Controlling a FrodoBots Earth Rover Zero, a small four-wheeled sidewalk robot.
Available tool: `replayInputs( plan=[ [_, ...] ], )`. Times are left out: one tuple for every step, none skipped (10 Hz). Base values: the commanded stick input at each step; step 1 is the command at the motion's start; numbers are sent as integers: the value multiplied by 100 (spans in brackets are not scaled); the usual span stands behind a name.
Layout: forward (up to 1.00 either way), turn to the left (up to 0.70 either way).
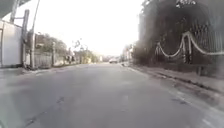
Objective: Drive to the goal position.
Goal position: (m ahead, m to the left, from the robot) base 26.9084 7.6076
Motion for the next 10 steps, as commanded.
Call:
replayInputs(
  plan=[
    [100, 4],
    [100, -36],
    [100, -36],
    [100, -36],
    [100, -36],
    [100, -8],
    [100, 4],
    [100, 4],
    [100, 4],
    [100, 4]
  ],
)
